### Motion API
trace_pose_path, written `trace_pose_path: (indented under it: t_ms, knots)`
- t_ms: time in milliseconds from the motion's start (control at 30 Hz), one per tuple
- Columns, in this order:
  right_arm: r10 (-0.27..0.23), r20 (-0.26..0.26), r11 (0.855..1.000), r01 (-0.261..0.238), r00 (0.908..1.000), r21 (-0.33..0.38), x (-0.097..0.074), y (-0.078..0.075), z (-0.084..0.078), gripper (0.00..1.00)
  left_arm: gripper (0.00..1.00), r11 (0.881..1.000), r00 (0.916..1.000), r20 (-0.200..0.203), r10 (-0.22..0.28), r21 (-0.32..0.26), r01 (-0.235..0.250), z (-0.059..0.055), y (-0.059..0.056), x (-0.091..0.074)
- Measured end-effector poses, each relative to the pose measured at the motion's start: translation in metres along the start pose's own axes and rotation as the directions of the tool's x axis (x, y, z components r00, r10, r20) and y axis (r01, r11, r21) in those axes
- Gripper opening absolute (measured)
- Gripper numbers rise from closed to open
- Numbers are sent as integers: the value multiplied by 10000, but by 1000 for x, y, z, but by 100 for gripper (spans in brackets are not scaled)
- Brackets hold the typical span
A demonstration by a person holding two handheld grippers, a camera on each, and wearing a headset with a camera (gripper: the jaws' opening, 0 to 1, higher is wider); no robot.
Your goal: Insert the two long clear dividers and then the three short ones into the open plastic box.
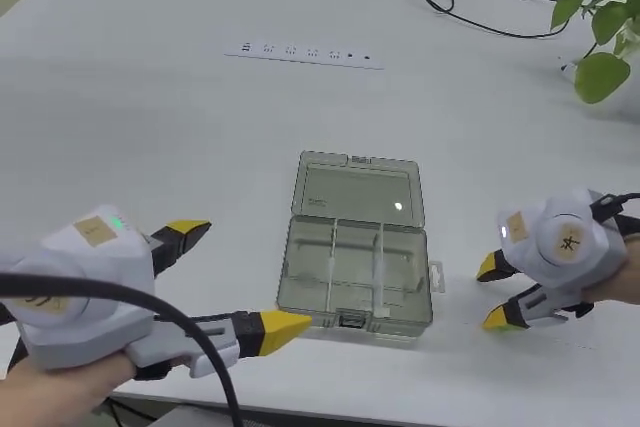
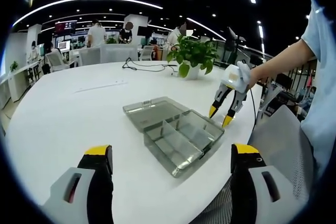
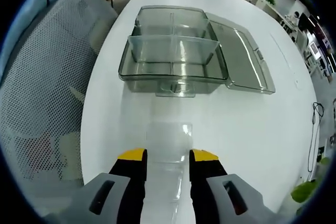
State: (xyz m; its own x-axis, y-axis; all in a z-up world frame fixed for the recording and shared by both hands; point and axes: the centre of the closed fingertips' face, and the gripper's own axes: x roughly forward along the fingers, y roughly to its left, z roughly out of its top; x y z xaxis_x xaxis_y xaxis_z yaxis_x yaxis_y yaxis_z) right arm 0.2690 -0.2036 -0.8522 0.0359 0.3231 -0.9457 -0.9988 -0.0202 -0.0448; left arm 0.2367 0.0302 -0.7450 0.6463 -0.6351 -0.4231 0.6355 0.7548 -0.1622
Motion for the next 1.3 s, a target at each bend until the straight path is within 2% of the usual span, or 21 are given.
trace_pose_path:
  t_ms: [200,367,400,467,500,600,733,767,800,867,900,1000,1033,1100,1133,1167,1200,1233,1267,1300]
  knots:
    - [-513,40,9987,513,9987,60,-12,-8,1,32,93,9998,10000,44,-49,-207,49,2,-1,4]
    - [-1287,411,9916,1289,9908,-39,-33,-16,15,32,89,9963,9996,159,-247,-814,259,11,-7,10]
    - [-1465,585,9889,1477,9875,-164,-38,-17,23,32,86,9943,9995,73,-300,-1020,306,12,-8,12]
    - [-1729,792,9834,1765,9818,-410,-46,-18,35,32,77,9904,9966,476,-670,-1181,723,21,-15,15]
    - [-1864,844,9800,1914,9788,-549,-49,-18,41,32,74,9883,9971,384,-660,-1353,706,21,-14,17]
    - [-2119,988,9721,2201,9723,-816,-57,-19,57,32,75,9812,9955,443,-839,-1708,903,26,-16,24]
    - [-2437,1134,9588,2569,9632,-1214,-65,-21,79,32,69,9700,9938,443,-1022,-2169,1094,30,-17,30]
    - [-2634,1213,9498,2793,9570,-1410,-68,-23,87,32,68,9634,9935,311,-1096,-2429,1138,30,-18,33]
    - [-2685,1259,9479,2852,9550,-1419,-70,-24,91,32,68,9586,9916,291,-1262,-2536,1295,31,-20,34]
    - [-2784,1376,9434,2975,9506,-1468,-75,-24,103,32,65,9560,9899,200,-1404,-2574,1408,33,-22,39]
    - [-2925,1474,9374,3138,9448,-1509,-78,-26,110,32,65,9521,9886,115,-1501,-2678,1477,34,-24,41]
    - [-3091,1539,9261,3339,9385,-1756,-82,-27,123,32,61,9357,9825,106,-1859,-3033,1803,39,-30,47]
    - [-3095,1639,9206,3383,9367,-1952,-83,-26,129,32,60,9259,9801,102,-1981,-3261,1906,41,-32,49]
    - [-3106,1708,9179,3418,9351,-2018,-85,-24,137,32,56,9166,9756,138,-2190,-3398,2106,45,-35,53]
    - [-3087,1749,9144,3423,9349,-2159,-85,-23,140,32,52,9006,9710,170,-2384,-3702,2276,47,-39,55]
    - [-3115,1760,9109,3461,9338,-2246,-85,-23,143,32,49,8896,9678,233,-2507,-3887,2398,49,-41,57]
    - [-3177,1742,9029,3535,9320,-2446,-84,-23,146,32,46,8697,9642,251,-2640,-4260,2492,51,-43,59]
    - [-3143,1747,8999,3515,9331,-2582,-84,-21,148,32,44,8683,9618,338,-2716,-4224,2600,53,-43,61]
    - [-3145,1770,8972,3529,9326,-2654,-83,-20,150,32,42,8540,9585,333,-2832,-4461,2678,53,-45,62]
    - [-3150,1771,8957,3537,9324,-2693,-83,-19,152,32,41,8507,9574,280,-2874,-4519,2686,53,-46,64]
